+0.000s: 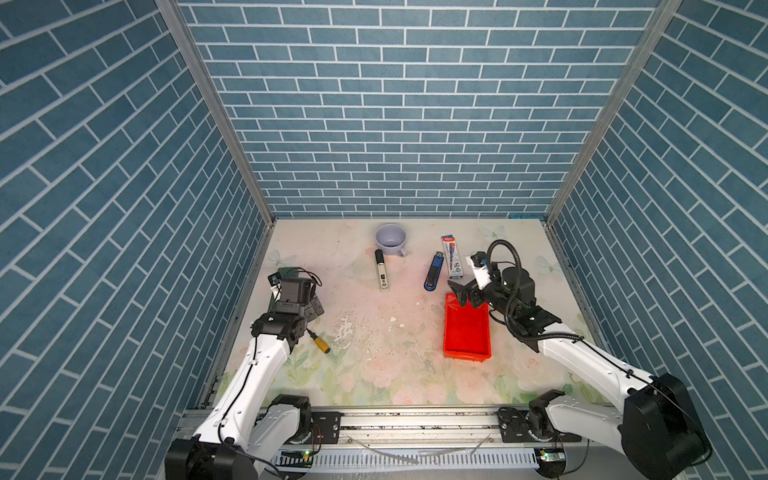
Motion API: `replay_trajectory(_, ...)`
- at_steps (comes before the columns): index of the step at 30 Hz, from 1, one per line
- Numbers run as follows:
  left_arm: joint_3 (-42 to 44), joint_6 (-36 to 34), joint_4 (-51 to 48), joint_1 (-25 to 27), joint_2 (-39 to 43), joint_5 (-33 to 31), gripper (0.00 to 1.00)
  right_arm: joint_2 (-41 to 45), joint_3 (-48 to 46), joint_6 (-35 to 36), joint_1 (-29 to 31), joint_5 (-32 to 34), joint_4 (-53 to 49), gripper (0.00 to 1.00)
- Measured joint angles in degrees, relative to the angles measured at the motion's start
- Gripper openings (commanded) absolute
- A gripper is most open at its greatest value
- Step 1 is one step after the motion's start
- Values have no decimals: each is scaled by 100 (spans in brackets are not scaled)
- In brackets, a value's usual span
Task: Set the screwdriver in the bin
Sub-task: 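Reach the left gripper over the screwdriver while the right arm nears the red bin, then lower the left gripper and close it on the screwdriver handle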
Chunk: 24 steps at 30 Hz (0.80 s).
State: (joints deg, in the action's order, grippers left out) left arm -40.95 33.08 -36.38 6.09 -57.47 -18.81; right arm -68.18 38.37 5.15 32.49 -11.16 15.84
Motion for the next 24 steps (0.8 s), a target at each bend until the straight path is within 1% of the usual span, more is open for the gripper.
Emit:
replay_trajectory(3,-98,249,-240,-81,-374,164,98,-304,306,98,544,-136,-59,99)
replay_trajectory(6,-173,470,-332,-164,-804,398,92,-651,584,175,1014,-321,-92,99)
replay_trajectory(10,-201,776,-321,-254,-1357,737,81,-1139,920,251,1471,-549,-109,99)
replay_trajectory(14,-203,1113,-219,-304,-1803,1032,68,-1526,1165,310,1729,-693,-131,99)
replay_trajectory(19,-201,1469,72,-323,-2186,1373,49,-1681,1261,396,1871,-802,-173,99)
replay_trajectory(22,-199,1593,210,-323,-2367,1460,40,-1700,1281,417,1899,-841,-188,99)
replay_trajectory(24,-199,1646,278,-323,-2472,1506,37,-1700,1281,424,1902,-857,-223,99)
